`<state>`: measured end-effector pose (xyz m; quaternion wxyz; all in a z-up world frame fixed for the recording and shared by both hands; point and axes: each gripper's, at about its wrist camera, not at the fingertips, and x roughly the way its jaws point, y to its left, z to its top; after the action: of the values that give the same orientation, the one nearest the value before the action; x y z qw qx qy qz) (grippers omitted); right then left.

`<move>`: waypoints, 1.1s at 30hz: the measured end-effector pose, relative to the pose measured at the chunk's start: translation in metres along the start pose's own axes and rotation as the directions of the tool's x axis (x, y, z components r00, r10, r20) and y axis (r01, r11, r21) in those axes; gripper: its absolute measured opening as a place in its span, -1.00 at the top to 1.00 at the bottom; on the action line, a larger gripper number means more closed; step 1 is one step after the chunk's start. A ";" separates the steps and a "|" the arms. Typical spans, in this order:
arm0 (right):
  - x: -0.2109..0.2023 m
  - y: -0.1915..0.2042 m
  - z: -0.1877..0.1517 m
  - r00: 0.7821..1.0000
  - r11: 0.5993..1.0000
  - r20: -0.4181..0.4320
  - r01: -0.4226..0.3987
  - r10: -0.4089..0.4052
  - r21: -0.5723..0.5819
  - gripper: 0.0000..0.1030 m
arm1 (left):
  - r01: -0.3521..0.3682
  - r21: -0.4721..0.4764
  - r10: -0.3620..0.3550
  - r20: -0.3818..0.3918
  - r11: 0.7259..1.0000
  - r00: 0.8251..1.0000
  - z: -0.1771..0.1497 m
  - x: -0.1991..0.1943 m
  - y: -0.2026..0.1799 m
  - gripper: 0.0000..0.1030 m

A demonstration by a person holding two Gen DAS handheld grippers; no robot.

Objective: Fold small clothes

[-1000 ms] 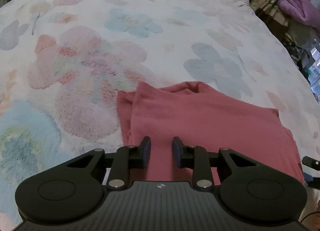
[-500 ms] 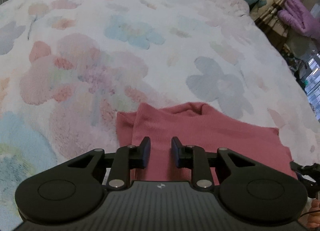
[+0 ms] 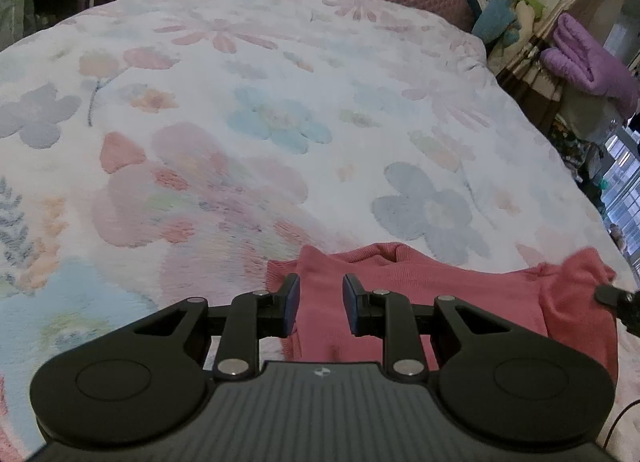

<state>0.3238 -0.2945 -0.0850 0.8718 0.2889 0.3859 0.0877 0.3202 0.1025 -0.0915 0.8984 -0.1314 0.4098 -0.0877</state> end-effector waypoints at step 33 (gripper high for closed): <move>0.157 0.180 -0.046 0.942 0.972 -0.334 -0.110 0.035 -0.206 0.18 | -0.021 -0.001 0.020 -0.124 1.000 0.992 -0.017 -0.026 0.028 0.44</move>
<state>0.4114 -0.0684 -0.1048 0.8182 0.1851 0.5025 0.2093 0.2917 0.1329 -0.0924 0.8720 -0.1223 0.4661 -0.0861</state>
